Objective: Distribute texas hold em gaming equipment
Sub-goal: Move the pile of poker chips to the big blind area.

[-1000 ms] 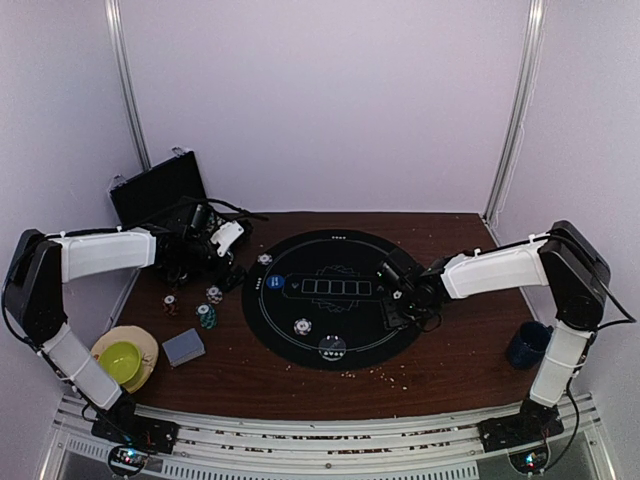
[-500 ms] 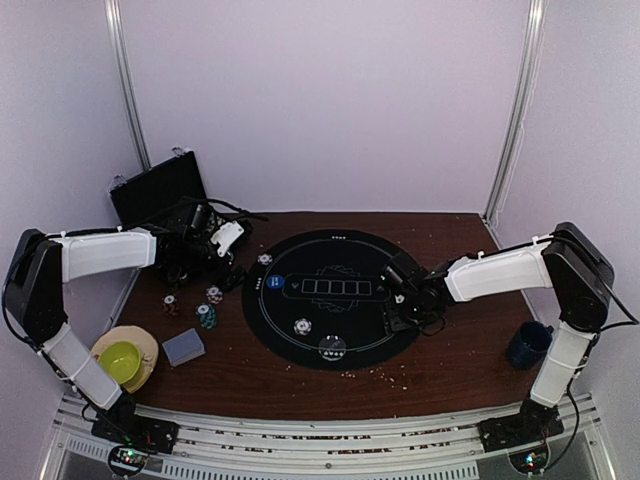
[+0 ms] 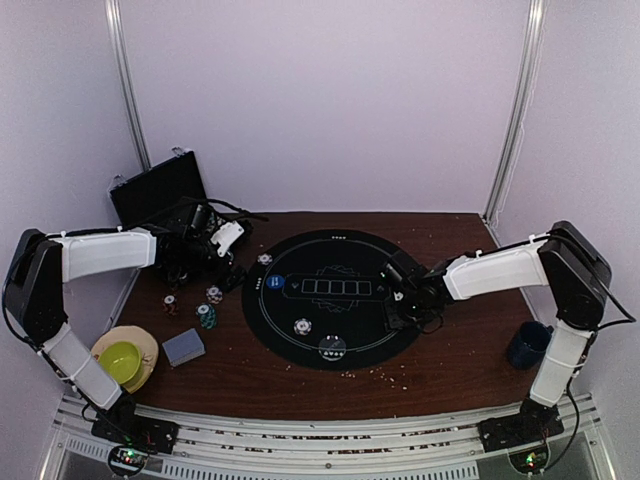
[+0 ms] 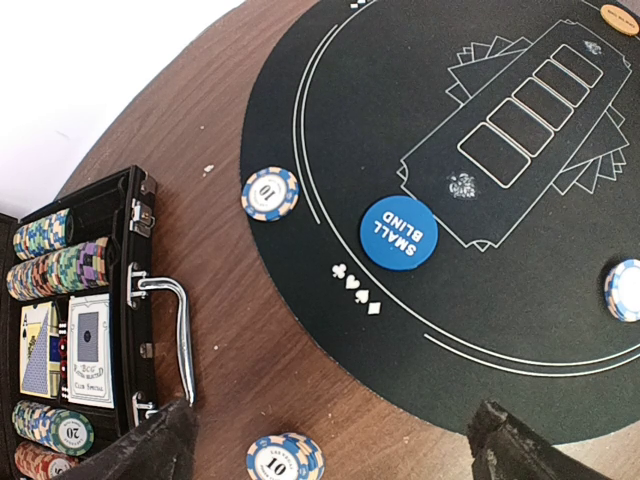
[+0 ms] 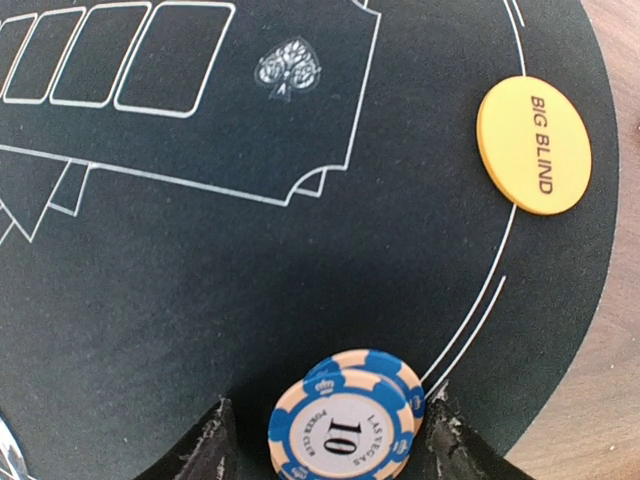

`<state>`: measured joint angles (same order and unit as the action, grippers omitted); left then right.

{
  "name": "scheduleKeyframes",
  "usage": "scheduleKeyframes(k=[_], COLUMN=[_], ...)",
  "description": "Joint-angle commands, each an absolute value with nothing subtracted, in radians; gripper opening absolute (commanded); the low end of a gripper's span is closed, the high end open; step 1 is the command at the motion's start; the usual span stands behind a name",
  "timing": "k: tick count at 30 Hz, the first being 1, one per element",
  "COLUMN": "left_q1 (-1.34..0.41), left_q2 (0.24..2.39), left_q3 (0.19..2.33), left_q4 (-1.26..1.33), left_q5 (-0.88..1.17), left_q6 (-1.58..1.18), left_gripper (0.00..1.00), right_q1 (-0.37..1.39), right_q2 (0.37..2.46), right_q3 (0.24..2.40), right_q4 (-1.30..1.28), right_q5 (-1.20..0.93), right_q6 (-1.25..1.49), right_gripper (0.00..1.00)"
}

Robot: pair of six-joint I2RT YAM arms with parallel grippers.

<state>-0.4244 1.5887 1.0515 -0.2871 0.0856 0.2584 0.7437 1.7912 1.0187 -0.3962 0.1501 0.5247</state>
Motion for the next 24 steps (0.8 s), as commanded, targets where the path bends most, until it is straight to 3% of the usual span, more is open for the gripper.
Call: scheduleKeyframes(k=[1,10,24], left_q1=[-0.417,-0.417,-0.416], left_q2=[1.599,1.606,1.608], left_q3=[1.045,1.046,1.046], left_q4=[-0.251,-0.25,-0.25], left_q5=[0.084,0.078,0.078], left_q6=[0.25,0.251,0.25], left_gripper=[0.98,0.98,0.98], right_q1=[0.725,0.724,0.712], right_q2=[1.835,1.83,1.814], right_q3=[1.015,1.009,1.004], right_q4=[-0.409,-0.416,-0.435], right_q5=[0.19,0.193,0.238], right_q6=[0.533,0.531,0.529], right_gripper=[0.61,0.48,0.4])
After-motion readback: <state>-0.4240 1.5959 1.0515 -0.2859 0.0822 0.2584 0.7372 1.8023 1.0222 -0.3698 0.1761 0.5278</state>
